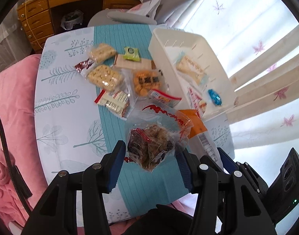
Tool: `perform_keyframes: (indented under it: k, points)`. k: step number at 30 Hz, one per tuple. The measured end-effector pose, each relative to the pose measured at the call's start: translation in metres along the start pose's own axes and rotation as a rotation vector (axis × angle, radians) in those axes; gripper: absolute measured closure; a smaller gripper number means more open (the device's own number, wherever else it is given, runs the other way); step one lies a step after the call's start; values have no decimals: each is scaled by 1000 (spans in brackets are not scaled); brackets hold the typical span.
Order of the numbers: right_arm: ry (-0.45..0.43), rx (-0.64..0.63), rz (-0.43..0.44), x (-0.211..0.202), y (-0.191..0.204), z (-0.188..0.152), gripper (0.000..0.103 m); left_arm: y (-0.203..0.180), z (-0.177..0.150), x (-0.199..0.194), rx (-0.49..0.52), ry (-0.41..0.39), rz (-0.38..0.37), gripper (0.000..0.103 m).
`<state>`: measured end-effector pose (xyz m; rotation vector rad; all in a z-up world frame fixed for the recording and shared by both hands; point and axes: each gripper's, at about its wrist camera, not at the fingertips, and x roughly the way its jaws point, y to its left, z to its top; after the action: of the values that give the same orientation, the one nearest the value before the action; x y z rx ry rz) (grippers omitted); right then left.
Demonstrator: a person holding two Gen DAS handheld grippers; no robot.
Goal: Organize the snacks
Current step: 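Carry the nut bag into the tray with the left tool while the right tool carries the white packet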
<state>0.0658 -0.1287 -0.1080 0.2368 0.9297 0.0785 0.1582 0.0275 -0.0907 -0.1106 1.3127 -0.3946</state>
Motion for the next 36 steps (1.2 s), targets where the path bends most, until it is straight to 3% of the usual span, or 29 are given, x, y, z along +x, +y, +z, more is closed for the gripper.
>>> perform_keyframes:
  k: [19, 27, 36]
  points:
    - [-88, -153, 117, -33, -81, 85, 70, -92, 39, -8, -119, -164, -22, 52]
    - [-125, -229, 146, -36, -126, 104, 70, -128, 48, 17, -175, -233, -110, 52]
    - [-149, -200, 141, -31, -171, 121, 70, -165, 64, 40, -156, -288, -178, 51]
